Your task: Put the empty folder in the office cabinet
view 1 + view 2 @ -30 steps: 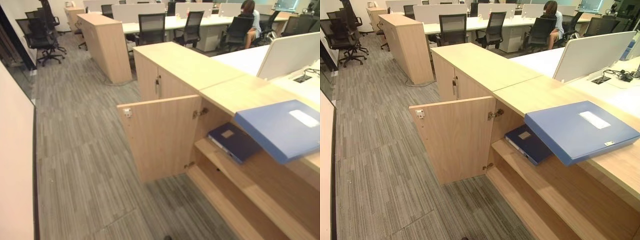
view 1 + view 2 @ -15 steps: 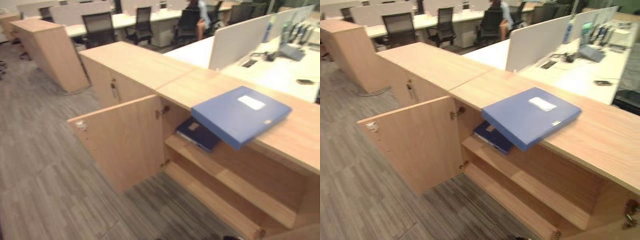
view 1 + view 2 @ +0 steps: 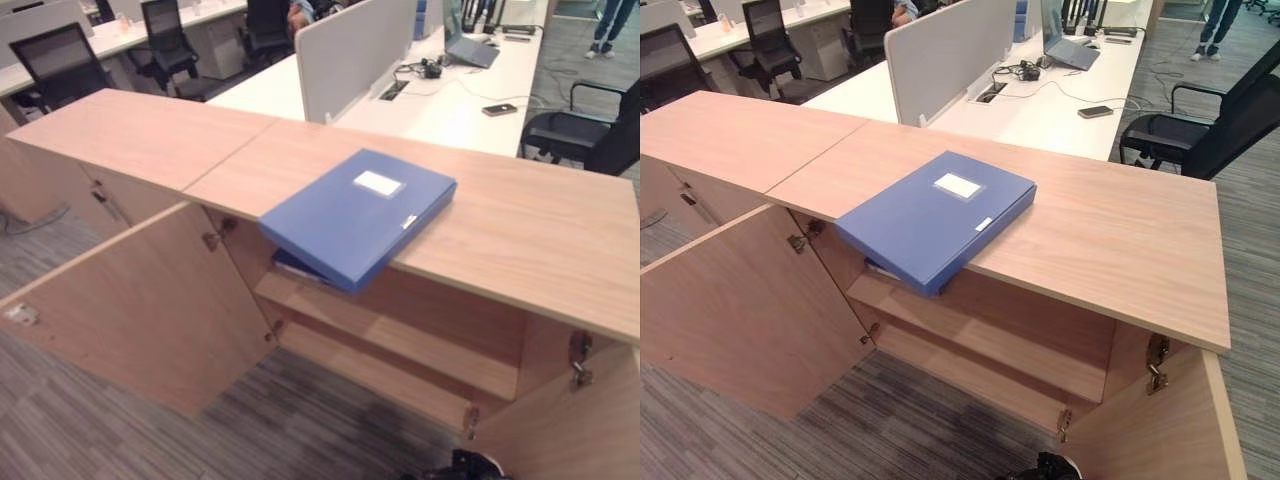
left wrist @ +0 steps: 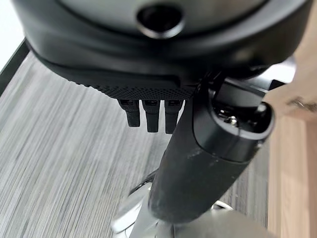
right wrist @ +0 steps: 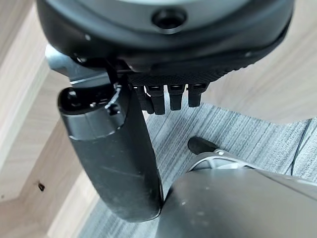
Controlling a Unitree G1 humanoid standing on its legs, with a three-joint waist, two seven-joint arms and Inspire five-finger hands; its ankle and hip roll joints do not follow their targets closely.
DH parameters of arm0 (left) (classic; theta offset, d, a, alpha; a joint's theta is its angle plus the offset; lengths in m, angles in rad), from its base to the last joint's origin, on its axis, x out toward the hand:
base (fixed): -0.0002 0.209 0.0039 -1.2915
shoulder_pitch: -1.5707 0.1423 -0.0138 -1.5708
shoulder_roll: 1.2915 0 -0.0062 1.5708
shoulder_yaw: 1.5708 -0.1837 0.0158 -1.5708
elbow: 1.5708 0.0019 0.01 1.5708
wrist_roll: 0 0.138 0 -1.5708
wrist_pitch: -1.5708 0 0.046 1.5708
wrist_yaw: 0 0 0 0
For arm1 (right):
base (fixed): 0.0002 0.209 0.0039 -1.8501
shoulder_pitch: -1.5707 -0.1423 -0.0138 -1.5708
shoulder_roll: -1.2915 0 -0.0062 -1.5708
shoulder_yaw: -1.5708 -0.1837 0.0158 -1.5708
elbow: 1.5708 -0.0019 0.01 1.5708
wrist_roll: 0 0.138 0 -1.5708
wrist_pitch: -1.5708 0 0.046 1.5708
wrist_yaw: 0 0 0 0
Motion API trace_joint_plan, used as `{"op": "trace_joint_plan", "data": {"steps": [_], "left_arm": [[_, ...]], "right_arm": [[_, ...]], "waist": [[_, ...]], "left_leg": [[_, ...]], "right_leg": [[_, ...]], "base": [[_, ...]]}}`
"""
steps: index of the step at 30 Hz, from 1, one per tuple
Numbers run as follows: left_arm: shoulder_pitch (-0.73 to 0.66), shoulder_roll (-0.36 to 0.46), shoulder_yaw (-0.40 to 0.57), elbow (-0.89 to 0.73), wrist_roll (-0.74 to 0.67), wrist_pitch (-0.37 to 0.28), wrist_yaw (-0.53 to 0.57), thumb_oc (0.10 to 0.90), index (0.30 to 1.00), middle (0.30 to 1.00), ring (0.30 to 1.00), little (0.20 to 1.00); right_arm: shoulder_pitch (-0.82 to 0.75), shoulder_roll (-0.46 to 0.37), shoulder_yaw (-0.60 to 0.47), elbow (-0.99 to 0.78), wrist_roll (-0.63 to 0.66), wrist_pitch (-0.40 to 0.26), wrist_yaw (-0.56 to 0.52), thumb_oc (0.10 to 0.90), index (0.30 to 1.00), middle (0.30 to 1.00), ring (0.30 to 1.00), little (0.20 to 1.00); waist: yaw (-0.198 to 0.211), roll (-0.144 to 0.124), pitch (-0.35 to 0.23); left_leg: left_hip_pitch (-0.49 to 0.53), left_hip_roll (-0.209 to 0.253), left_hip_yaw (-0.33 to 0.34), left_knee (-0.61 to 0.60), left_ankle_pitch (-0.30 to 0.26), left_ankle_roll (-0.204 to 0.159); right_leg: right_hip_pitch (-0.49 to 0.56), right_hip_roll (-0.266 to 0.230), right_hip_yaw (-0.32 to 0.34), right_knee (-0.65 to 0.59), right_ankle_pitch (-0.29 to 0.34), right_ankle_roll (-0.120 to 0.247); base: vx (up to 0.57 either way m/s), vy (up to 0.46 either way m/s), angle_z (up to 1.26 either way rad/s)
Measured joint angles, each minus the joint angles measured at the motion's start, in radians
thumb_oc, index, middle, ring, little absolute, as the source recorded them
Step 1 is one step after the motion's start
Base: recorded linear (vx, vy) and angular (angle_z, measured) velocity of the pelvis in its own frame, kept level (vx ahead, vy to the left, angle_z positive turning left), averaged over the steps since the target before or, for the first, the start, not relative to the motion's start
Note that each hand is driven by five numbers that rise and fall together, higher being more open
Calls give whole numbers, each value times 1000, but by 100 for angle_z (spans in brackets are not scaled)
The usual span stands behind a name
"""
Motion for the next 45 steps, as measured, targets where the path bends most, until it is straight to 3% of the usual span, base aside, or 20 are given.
{"op": "trace_joint_plan", "data": {"steps": [1,2,5,6,7,8,10,11,14,18,24,29,33,36,38,39,41,42,45], "left_arm": [[-8,22,-8,-6,-26,0,9,800,900,900,900,900],[-8,26,-7,-6,-41,0,9,800,900,900,900,900],[-34,46,-3,-36,-116,-6,29,800,900,900,900,900],[-35,53,2,-53,-119,-13,25,800,900,900,900,900],[-30,46,3,-71,-121,-14,23,800,900,900,900,900],[-31,26,4,-80,-122,-24,21,800,900,900,900,900],[-36,-14,4,-81,-123,-31,20,800,900,900,900,900],[-39,-17,3,-81,-121,-31,20,800,900,900,900,900],[-70,-3,1,-100,-116,-47,9,800,900,900,900,900],[-59,-8,-6,-137,-116,-49,-12,800,900,900,900,900],[-9,-18,-6,-174,-115,-49,-23,800,900,900,900,900],[12,-17,0,-207,-115,-48,-23,800,900,900,900,900],[85,-5,25,-444,-159,-24,-24,800,900,900,900,900],[284,20,151,-945,-226,-15,-27,800,900,900,900,900],[297,26,172,-999,-236,-70,-22,800,900,900,900,900],[344,27,296,-1182,-216,-47,-4,800,900,900,900,900],[356,38,396,-1267,-159,-74,64,800,900,900,900,900],[349,43,477,-1303,-39,-77,160,800,900,900,900,900],[267,94,603,-1303,154,-85,356,800,900,900,900,900]], "right_arm": [[-11,6,3,2,0,0,-5,800,900,900,900,900],[-13,8,3,3,0,1,-9,800,900,900,900,900],[-19,24,10,9,1,3,-25,800,900,900,900,900],[-16,26,19,10,0,7,-29,800,900,900,900,900],[-16,25,19,9,0,8,-29,800,900,900,900,900],[-18,22,20,12,-1,4,-31,800,900,900,900,900],[-27,12,24,13,-3,1,-32,800,900,900,900,900],[-25,17,27,14,-3,0,-32,800,900,900,900,900],[-16,34,18,33,-3,-1,-24,800,900,900,900,900],[-4,29,6,40,-4,-2,-25,800,900,900,900,900],[11,21,-21,41,-5,3,-24,800,900,900,900,900],[13,28,-20,39,-8,5,-13,800,900,900,900,900],[12,26,-22,27,-17,8,-11,800,900,900,900,900],[65,23,-68,-64,-23,16,-11,800,900,900,900,900],[83,16,-71,-67,-25,18,-13,800,900,900,900,900],[100,23,-116,-68,-27,31,-12,800,900,900,900,900],[119,27,-123,-67,-28,30,-17,800,900,900,900,900],[129,35,-141,-66,-22,28,-25,800,900,900,900,900],[127,34,-128,-59,-21,22,-34,800,900,900,900,900]], "waist": [[10,-30,-1],[9,-31,-3],[44,-89,16],[56,-115,28],[73,-123,27],[81,-117,27],[80,-70,26],[74,-58,22],[61,-89,16],[55,-76,11],[53,-33,-8],[54,-29,-11],[58,-30,-11],[57,-39,-8],[70,-34,-12],[80,-34,-12],[85,-32,-13],[88,-33,-14],[109,-38,-16]], "left_leg": [[-9,4,-22,49,1,0],[-6,7,-29,52,3,1],[-83,3,-219,214,21,-21],[-102,-29,-313,243,-31,-57],[-88,-60,-355,200,-57,-65],[-73,-89,-386,127,-65,-52],[-65,-99,-421,58,2,-21],[-61,-88,-399,62,-23,-29],[-51,-110,-389,3,-19,-18],[-13,-140,-371,-36,-12,22],[28,-160,-347,-86,3,35],[39,-160,-344,-86,3,34],[45,-161,-345,-87,4,31],[44,-160,-347,-91,3,31],[43,-162,-353,-92,4,30],[43,-160,-350,-92,-4,35],[42,-159,-356,-92,-5,32],[43,-158,-359,-91,-5,32],[42,-159,-360,-91,-3,30]], "right_leg": [[-32,-6,34,55,-48,-9],[-32,-5,35,58,-49,-12],[-15,-1,74,41,-46,-49],[2,-3,102,19,-43,-70],[1,-5,126,14,-39,-72],[4,1,144,3,-22,-66],[8,47,163,-6,-15,-53],[6,53,168,-1,-21,-46],[-11,35,184,-5,-15,-16],[21,11,204,-56,17,18],[84,-1,213,-170,79,31],[115,3,220,-218,103,31],[126,0,218,-221,103,30],[124,-2,214,-222,103,32],[126,-2,209,-222,98,40],[127,-4,209,-222,98,41],[126,-2,207,-222,98,42],[126,-1,206,-222,98,41],[125,-1,205,-222,99,41]], "base": [[7,-86,-27],[-45,-105,-31],[64,3,-24],[102,37,-42],[56,29,-60],[63,47,-77],[115,109,-59],[101,114,-22],[57,158,-10],[30,142,-8],[33,93,-8],[35,51,-3],[-7,69,1],[-26,52,1],[-18,45,5],[4,31,-3],[18,6,4],[14,10,9],[11,14,3]]}}
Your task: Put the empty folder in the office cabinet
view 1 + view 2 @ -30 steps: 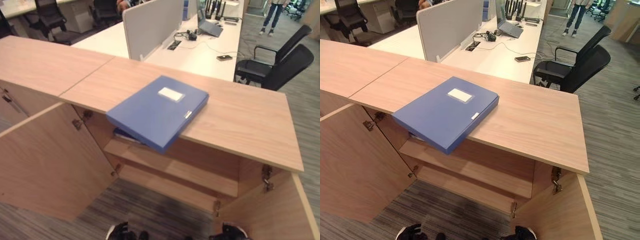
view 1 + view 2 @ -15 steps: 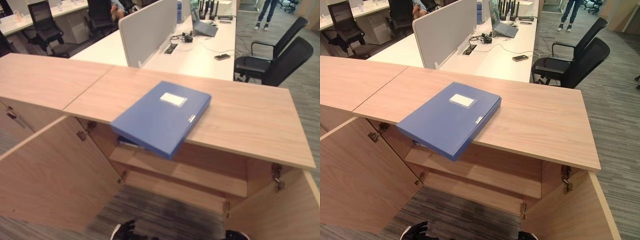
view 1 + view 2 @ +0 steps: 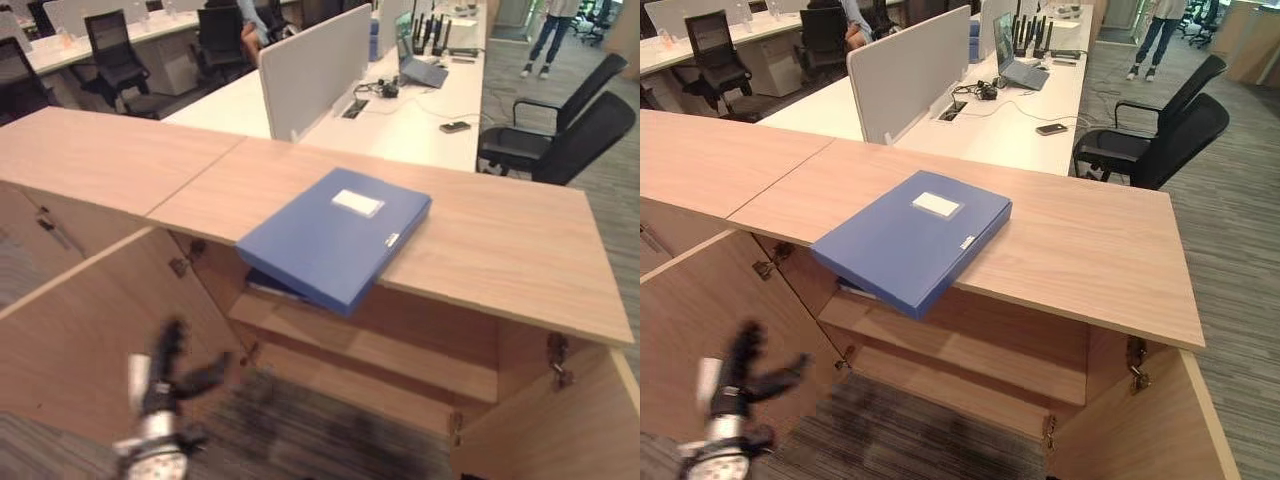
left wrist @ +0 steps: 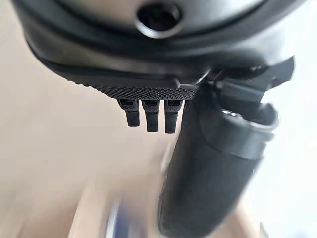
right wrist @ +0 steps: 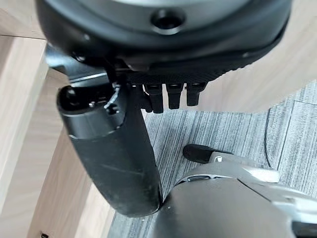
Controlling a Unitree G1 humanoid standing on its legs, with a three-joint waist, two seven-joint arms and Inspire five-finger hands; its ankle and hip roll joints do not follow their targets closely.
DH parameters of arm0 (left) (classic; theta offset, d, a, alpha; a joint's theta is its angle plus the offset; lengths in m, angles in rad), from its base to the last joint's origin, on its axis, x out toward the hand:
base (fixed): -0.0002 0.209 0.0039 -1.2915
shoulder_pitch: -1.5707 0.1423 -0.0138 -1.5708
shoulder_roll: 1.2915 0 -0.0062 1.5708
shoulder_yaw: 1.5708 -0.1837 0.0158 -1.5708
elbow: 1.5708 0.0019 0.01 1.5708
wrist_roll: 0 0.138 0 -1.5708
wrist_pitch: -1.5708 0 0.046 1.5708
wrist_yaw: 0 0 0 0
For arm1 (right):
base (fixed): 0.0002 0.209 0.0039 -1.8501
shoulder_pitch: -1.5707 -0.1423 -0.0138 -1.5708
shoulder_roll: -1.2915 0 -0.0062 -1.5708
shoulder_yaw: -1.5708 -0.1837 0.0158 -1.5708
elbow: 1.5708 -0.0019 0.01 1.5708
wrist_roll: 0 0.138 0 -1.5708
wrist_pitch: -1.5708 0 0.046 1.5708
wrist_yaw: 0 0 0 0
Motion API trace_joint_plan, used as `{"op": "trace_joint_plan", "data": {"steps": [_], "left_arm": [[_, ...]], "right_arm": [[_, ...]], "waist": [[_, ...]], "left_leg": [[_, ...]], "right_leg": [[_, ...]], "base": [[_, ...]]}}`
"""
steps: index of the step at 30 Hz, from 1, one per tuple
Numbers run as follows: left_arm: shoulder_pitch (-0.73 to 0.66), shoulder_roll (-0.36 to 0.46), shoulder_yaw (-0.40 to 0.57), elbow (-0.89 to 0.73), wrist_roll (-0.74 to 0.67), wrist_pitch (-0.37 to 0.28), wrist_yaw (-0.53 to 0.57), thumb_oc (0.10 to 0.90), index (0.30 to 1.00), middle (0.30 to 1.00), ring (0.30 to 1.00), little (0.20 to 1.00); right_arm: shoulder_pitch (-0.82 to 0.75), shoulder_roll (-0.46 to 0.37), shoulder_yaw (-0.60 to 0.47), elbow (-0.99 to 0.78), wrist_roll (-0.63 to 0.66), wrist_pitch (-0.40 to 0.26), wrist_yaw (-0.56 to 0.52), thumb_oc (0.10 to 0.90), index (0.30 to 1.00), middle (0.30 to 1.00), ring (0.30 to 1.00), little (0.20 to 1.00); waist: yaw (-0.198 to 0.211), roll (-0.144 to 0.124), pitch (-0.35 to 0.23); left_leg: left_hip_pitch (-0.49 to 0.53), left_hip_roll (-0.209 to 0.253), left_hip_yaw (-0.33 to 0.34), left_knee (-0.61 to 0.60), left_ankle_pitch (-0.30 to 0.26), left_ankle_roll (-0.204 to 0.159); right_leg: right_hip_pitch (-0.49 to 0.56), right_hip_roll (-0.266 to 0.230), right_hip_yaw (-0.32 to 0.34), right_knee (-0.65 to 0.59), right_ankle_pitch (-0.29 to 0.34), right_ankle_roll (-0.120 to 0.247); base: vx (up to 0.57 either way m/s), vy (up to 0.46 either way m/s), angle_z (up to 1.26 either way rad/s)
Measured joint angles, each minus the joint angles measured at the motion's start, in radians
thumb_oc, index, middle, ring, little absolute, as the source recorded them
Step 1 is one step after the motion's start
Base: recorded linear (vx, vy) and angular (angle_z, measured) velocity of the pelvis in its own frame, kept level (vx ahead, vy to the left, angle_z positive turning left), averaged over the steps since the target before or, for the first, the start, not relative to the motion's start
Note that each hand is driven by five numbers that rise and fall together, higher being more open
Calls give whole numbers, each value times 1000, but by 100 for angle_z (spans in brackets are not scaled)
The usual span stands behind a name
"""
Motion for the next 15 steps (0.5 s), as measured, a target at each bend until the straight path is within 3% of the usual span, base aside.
{"op": "trace_joint_plan", "data": {"steps": [2,5,9,15], "left_arm": [[-69,73,20,-7,113,-2,93,800,900,900,900,900],[-136,181,-11,-103,237,-7,137,800,900,900,900,900],[-148,213,-71,-206,379,-51,137,800,900,900,900,900],[-153,246,-107,-213,449,-55,121,800,900,900,900,900]], "right_arm": [[-20,2,33,35,0,-7,-3,800,900,900,900,900],[-50,28,56,90,0,-27,-17,800,900,900,900,900],[-63,51,61,90,-1,-34,-17,800,900,900,900,900],[-66,47,67,94,-3,-32,-20,800,900,900,900,900]], "waist": [[24,-12,-5],[38,-36,-20],[24,-39,-26],[3,-34,-29]], "left_leg": [[0,-2,-2,0,1,-1],[1,-9,-2,0,8,-2],[15,-27,7,0,5,6],[33,-32,18,0,-1,10]], "right_leg": [[1,-2,-2,0,0,0],[5,-9,-2,0,2,4],[17,-23,5,0,6,9],[24,-28,19,0,6,13]], "base": [[37,47,4],[41,59,1],[31,39,-5],[15,10,-6]]}}
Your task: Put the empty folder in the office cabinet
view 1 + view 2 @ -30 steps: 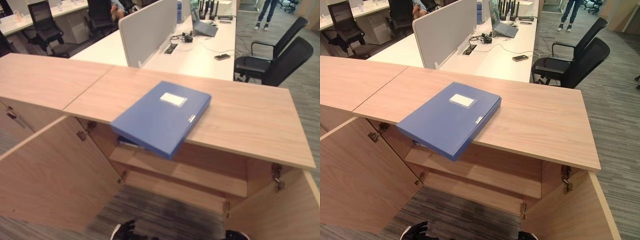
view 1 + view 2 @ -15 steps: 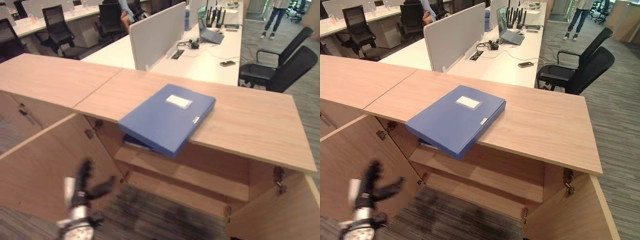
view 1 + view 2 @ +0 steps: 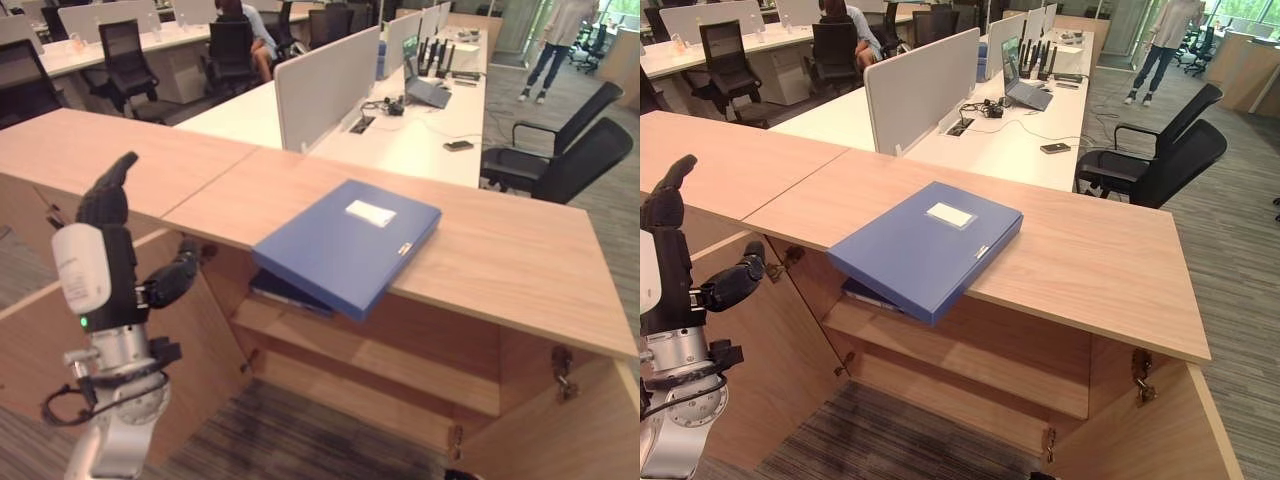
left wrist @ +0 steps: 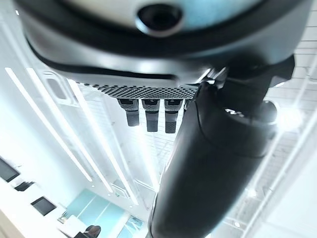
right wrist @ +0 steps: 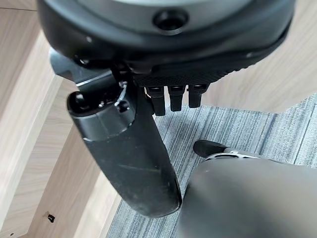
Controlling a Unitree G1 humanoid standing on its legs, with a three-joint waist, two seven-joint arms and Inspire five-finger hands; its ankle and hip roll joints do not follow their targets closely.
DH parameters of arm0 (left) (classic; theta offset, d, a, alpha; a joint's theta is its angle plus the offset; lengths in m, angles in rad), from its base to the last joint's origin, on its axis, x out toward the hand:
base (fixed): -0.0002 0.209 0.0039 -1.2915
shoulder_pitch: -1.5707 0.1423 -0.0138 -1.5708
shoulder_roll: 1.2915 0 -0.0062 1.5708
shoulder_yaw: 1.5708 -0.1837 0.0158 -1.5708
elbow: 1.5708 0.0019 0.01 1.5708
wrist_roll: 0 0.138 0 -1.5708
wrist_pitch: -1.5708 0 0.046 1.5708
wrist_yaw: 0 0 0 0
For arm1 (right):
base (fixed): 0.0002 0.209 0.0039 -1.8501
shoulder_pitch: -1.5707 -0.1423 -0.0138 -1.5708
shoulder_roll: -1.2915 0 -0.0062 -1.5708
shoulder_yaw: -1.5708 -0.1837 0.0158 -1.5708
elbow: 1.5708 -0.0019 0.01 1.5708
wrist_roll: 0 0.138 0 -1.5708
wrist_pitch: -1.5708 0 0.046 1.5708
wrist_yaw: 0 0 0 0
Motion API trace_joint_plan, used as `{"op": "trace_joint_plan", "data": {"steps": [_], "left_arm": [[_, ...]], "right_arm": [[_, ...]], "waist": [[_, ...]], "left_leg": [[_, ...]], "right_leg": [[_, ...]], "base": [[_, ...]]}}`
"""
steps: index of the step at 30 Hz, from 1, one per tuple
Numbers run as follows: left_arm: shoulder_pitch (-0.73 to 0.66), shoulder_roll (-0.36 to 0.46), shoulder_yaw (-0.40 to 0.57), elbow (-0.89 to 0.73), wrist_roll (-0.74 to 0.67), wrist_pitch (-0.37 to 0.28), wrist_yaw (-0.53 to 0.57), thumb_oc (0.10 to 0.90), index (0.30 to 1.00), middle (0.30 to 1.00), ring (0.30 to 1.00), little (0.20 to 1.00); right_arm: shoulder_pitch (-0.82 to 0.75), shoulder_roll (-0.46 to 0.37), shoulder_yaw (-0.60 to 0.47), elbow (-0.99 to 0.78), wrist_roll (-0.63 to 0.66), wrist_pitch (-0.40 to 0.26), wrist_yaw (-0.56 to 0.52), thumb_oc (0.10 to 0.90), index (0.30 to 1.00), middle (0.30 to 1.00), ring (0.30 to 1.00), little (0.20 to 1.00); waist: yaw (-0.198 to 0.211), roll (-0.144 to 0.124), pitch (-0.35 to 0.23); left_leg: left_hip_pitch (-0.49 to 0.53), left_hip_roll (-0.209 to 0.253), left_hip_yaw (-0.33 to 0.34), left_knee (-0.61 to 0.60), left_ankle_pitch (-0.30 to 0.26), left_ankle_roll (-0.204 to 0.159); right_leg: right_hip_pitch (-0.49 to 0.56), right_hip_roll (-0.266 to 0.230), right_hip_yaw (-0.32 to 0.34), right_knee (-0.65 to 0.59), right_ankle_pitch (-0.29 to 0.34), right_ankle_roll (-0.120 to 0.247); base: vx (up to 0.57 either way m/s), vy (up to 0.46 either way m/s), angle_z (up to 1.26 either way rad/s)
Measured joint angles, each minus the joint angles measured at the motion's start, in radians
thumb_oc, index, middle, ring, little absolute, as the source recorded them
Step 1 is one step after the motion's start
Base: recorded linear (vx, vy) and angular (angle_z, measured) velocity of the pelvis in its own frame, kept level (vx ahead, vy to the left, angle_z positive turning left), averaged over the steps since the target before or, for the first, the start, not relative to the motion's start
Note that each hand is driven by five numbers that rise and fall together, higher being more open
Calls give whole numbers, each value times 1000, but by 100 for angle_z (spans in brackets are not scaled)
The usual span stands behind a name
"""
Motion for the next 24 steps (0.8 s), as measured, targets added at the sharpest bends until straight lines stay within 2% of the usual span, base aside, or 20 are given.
{"op": "trace_joint_plan", "data": {"steps": [4,6,10,14,20,24], "left_arm": [[-1,98,-35,-6,27,-4,-63,800,900,900,900,900],[-17,178,-78,-18,35,-22,-111,800,900,900,900,900],[-26,243,-103,-68,39,-97,-191,800,900,900,900,900],[-24,245,-104,-94,39,-127,-217,800,900,900,900,900],[17,245,-90,-97,37,-127,-219,800,900,900,900,900],[31,245,-88,-97,29,-127,-240,800,900,900,900,900]], "right_arm": [[2,-1,3,0,0,1,1,800,900,900,900,900],[8,-2,3,0,0,2,3,800,900,900,900,900],[9,-5,2,-1,0,1,16,800,900,900,900,900],[10,-7,2,-1,0,1,26,800,900,900,900,900],[28,-8,1,4,-1,2,37,800,900,900,900,900],[29,-8,1,6,-1,2,40,800,900,900,900,900]], "waist": [[-1,0,-1],[-2,2,-7],[-8,7,-12],[-7,10,-16],[-4,12,-46],[-1,11,-47]], "left_leg": [[3,1,5,0,0,0],[5,0,9,0,0,0],[9,-2,23,0,0,2],[16,-2,29,0,-6,-5],[17,-2,31,-1,-7,-3],[16,-2,29,-1,-7,-2]], "right_leg": [[1,-1,4,0,1,0],[0,-4,8,0,3,1],[0,-4,19,0,10,5],[1,-6,27,0,11,5],[1,-9,30,0,11,8],[1,-9,29,0,9,12]], "base": [[8,6,-4],[13,9,-5],[10,9,-10],[-2,11,-4],[6,1,0],[0,0,0]]}}
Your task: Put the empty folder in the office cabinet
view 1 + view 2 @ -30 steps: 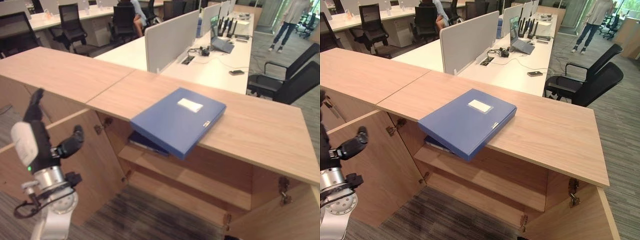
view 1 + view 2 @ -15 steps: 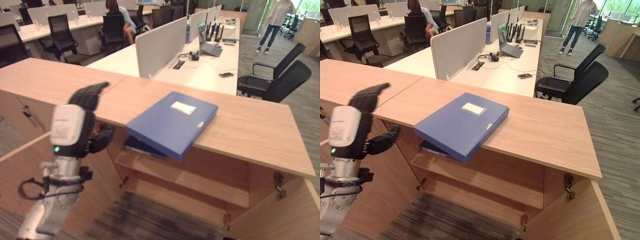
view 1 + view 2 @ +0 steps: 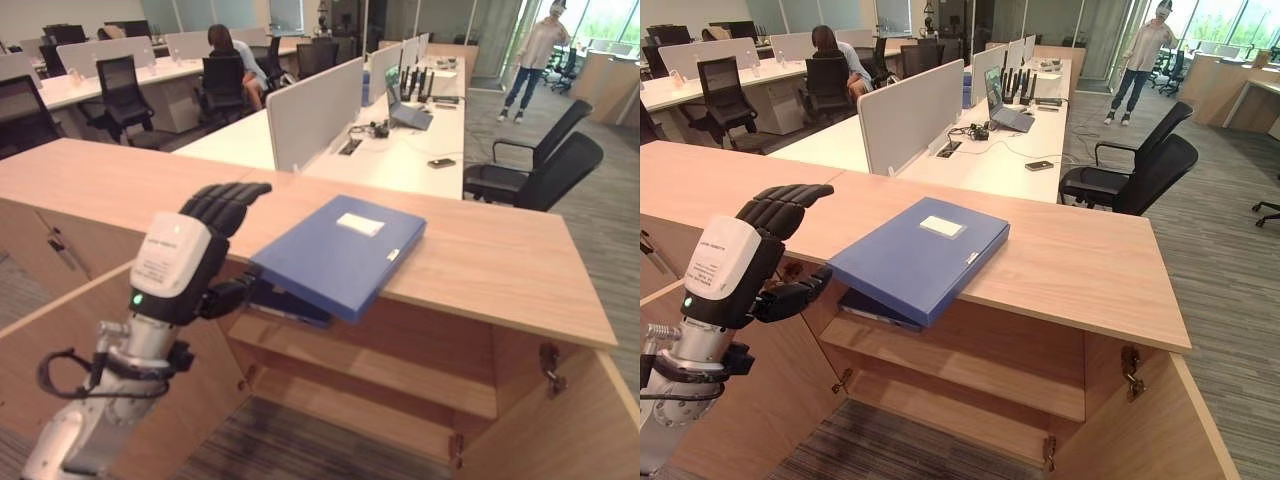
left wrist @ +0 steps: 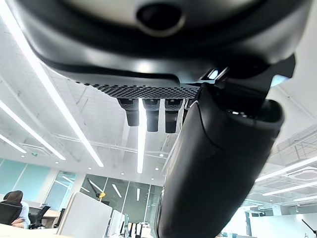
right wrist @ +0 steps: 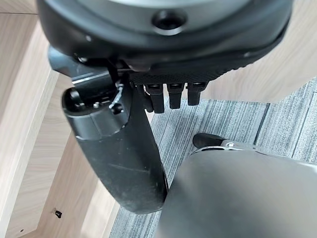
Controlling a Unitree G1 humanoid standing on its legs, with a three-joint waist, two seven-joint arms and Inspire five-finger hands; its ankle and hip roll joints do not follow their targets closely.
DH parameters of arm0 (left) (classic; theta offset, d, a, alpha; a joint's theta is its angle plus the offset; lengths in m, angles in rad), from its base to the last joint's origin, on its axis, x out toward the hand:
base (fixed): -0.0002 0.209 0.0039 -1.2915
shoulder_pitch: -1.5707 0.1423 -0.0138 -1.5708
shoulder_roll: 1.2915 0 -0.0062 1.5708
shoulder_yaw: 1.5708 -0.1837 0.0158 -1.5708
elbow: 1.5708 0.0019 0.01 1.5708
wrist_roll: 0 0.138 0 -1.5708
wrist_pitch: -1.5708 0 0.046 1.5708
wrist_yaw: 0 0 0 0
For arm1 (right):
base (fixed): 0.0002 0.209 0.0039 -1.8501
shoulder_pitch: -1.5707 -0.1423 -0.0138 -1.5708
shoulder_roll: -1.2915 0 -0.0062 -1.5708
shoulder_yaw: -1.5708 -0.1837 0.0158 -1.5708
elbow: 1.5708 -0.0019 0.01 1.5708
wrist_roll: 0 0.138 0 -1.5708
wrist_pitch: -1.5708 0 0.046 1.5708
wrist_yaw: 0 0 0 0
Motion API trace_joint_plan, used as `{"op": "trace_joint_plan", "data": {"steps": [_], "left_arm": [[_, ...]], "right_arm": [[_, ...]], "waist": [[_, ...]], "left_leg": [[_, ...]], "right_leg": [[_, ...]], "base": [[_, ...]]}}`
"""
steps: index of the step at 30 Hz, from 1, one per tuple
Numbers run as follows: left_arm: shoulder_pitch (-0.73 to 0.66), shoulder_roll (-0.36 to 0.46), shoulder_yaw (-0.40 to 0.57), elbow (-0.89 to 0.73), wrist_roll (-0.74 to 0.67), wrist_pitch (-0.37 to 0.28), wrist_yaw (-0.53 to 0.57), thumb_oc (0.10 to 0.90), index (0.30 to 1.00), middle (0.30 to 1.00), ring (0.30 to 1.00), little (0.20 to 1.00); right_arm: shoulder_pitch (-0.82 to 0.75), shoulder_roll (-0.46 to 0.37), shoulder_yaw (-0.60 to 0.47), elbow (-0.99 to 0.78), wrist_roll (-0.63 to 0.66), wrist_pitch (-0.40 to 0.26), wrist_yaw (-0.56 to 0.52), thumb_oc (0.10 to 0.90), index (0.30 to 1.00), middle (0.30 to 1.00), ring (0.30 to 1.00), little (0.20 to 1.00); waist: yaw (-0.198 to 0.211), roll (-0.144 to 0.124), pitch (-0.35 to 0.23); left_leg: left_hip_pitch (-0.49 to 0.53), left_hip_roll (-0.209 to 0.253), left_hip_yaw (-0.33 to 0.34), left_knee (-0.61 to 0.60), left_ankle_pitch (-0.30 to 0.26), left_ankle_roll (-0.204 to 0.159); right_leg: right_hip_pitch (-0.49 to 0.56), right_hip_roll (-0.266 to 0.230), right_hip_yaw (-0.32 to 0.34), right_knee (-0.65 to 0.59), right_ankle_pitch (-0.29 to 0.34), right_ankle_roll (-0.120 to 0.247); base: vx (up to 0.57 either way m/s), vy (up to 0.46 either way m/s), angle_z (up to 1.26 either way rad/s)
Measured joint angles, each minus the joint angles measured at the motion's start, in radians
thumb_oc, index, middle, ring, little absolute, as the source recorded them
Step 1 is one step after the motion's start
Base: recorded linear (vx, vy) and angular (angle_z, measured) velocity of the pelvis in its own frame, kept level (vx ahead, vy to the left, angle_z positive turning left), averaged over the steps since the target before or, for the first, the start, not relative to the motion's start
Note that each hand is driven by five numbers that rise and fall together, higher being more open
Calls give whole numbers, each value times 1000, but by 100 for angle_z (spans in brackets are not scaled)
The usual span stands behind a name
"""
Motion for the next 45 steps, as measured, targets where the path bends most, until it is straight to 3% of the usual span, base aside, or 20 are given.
{"op": "trace_joint_plan", "data": {"steps": [4,10,17,27,32,45], "left_arm": [[4,6,0,-22,-4,-5,-38,800,900,900,900,900],[22,91,-1,-94,-43,-46,-108,800,900,900,900,900],[19,91,-23,-96,-52,-47,-132,800,900,900,900,900],[-75,99,-209,5,-19,-43,-153,800,900,900,900,900],[-99,108,-244,81,17,-37,-152,800,900,900,900,900],[-171,77,-321,226,129,12,-121,800,900,900,900,900]], "right_arm": [[0,0,0,0,0,0,3,800,900,900,900,900],[0,1,0,0,0,0,4,800,900,900,900,900],[0,1,4,0,0,0,7,800,900,900,900,900],[-1,1,22,0,-1,-1,8,800,900,900,900,900],[-2,2,22,-4,0,-3,8,800,900,900,900,900],[-1,1,36,-8,-1,-3,1,800,900,900,900,900]], "waist": [[-2,-2,-1],[-2,-4,-2],[-4,-4,-4],[-11,-7,-15],[-32,-6,-17],[-40,-5,-29]], "left_leg": [[-2,0,0,0,-2,4],[-1,-1,0,0,2,-2],[-1,-1,0,0,3,-3],[3,0,13,0,0,0],[4,0,18,0,1,0],[7,0,37,0,1,-1]], "right_leg": [[-2,0,0,0,1,1],[-1,0,0,0,1,1],[-2,1,0,0,1,1],[-4,0,13,0,4,1],[-6,0,17,0,6,0],[-12,1,38,0,14,-2]], "base": [[0,0,0],[0,0,0],[0,0,0],[9,4,-3],[7,6,-3],[3,3,-4]]}}
